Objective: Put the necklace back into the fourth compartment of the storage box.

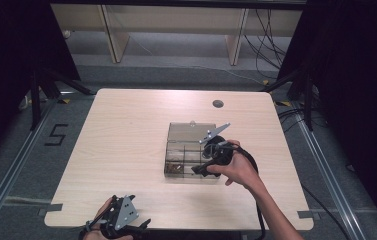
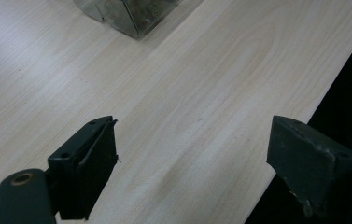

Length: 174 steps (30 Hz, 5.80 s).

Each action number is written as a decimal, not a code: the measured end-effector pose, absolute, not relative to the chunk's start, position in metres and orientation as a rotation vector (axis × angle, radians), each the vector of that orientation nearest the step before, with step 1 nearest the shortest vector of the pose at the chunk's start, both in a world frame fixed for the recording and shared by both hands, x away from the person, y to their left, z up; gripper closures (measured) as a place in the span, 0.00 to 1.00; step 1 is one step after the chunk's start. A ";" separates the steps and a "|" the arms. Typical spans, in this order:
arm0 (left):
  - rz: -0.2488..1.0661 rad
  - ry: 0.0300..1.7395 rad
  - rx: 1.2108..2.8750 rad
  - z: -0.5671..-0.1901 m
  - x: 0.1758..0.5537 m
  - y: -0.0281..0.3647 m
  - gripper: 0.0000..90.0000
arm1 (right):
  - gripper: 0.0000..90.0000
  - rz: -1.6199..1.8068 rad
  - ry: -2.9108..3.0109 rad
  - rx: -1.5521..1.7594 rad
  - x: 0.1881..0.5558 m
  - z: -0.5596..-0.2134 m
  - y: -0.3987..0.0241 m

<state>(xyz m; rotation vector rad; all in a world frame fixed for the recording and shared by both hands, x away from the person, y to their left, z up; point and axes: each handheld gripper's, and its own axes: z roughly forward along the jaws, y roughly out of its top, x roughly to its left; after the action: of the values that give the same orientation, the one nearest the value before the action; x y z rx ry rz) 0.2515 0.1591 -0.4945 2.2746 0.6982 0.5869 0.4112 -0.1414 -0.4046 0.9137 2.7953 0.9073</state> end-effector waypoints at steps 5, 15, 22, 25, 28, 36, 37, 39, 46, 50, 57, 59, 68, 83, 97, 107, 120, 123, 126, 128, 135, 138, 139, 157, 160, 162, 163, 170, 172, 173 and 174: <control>0.606 0.668 2.279 -0.494 0.253 0.160 0.17 | 0.30 0.936 2.782 0.885 0.410 -0.406 -0.147; 0.611 0.685 2.262 -0.494 0.253 0.159 0.17 | 0.30 0.948 2.782 0.912 0.401 -0.409 -0.151; 0.609 0.684 2.266 -0.494 0.253 0.159 0.17 | 0.30 0.952 2.768 0.947 0.392 -0.412 -0.157; 0.600 0.678 2.276 -0.494 0.253 0.159 0.17 | 0.30 0.962 2.761 0.961 0.391 -0.413 -0.160; 0.601 0.678 2.270 -0.494 0.253 0.160 0.17 | 0.30 0.988 2.763 0.922 0.391 -0.414 -0.164; 0.598 0.668 2.282 -0.495 0.254 0.160 0.17 | 0.29 1.009 2.731 0.940 0.382 -0.421 -0.170; 0.601 0.672 2.281 -0.495 0.253 0.159 0.17 | 0.29 1.002 2.744 0.918 0.382 -0.421 -0.171; 0.600 0.671 2.282 -0.495 0.253 0.159 0.17 | 0.29 0.994 2.736 0.939 0.379 -0.422 -0.171; 0.590 0.704 2.269 -0.495 0.252 0.160 0.17 | 0.29 1.028 2.729 0.938 0.373 -0.425 -0.175; 0.612 0.662 2.277 -0.494 0.254 0.160 0.17 | 0.29 1.057 2.719 0.919 0.372 -0.428 -0.177; 0.602 0.678 2.271 -0.494 0.253 0.160 0.17 | 0.29 1.056 2.710 0.949 0.367 -0.433 -0.179; 0.592 0.699 2.271 -0.494 0.252 0.160 0.17 | 0.28 1.088 2.691 0.917 0.367 -0.434 -0.181; 0.606 0.670 2.276 -0.494 0.253 0.160 0.17 | 0.21 1.079 2.678 0.926 0.363 -0.440 -0.183; 0.603 0.676 2.265 -0.494 0.253 0.158 0.17 | 0.21 1.100 2.649 0.936 0.355 -0.438 -0.202; 0.591 0.703 2.253 -0.495 0.251 0.158 0.17 | 0.20 1.115 2.628 0.970 0.347 -0.447 -0.214; 0.606 0.671 2.263 -0.493 0.252 0.159 0.17 | 0.20 1.137 2.594 0.969 0.343 -0.451 -0.220; 0.604 0.669 2.262 -0.492 0.252 0.159 0.17 | 0.21 1.162 2.588 0.989 0.336 -0.452 -0.228; 0.608 0.658 2.264 -0.490 0.252 0.159 0.17 | 0.21 1.163 2.595 1.037 0.329 -0.454 -0.230; 0.618 0.663 2.263 -0.490 0.252 0.161 0.17 | 0.21 1.154 2.603 1.048 0.327 -0.458 -0.233; 0.615 0.671 2.255 -0.490 0.252 0.161 0.17 | 0.20 1.149 2.595 1.022 0.328 -0.459 -0.236; 0.608 0.665 2.260 -0.491 0.252 0.159 0.17 | 0.20 1.153 2.596 1.033 0.324 -0.467 -0.243; 0.607 0.672 2.263 -0.492 0.253 0.159 0.17 | 0.20 1.154 2.596 1.036 0.321 -0.469 -0.243; 0.607 0.672 2.263 -0.492 0.253 0.159 0.17 | 0.20 1.154 2.596 1.036 0.321 -0.469 -0.243; 0.608 0.673 2.260 -0.492 0.253 0.160 0.17 | 0.21 1.170 2.579 1.034 0.311 -0.473 -0.251; 0.609 0.673 2.261 -0.493 0.253 0.159 0.17 | 0.21 1.169 2.577 1.040 0.309 -0.475 -0.255; 0.609 0.674 2.262 -0.493 0.253 0.159 0.17 | 0.21 1.168 2.568 1.063 0.307 -0.477 -0.256; 0.609 0.675 2.264 -0.493 0.253 0.159 0.17 | 0.21 1.176 2.558 1.061 0.307 -0.477 -0.256; 0.610 0.669 2.266 -0.492 0.253 0.159 0.17 | 0.21 1.183 2.543 1.056 0.303 -0.479 -0.257; 0.609 0.671 2.268 -0.493 0.253 0.159 0.17 | 0.21 1.190 2.544 1.044 0.303 -0.480 -0.258; 0.609 0.670 2.270 -0.493 0.253 0.159 0.17 | 0.21 1.194 2.541 1.130 0.299 -0.480 -0.258; 0.608 0.671 2.268 -0.493 0.253 0.159 0.17 | 0.21 1.188 2.536 1.082 0.301 -0.481 -0.260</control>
<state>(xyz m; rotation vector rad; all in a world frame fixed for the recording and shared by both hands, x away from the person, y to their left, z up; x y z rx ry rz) 0.2527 0.1594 -0.4930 2.2683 0.6705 0.6079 0.3012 -0.2601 -0.4806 1.0823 2.5359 1.1881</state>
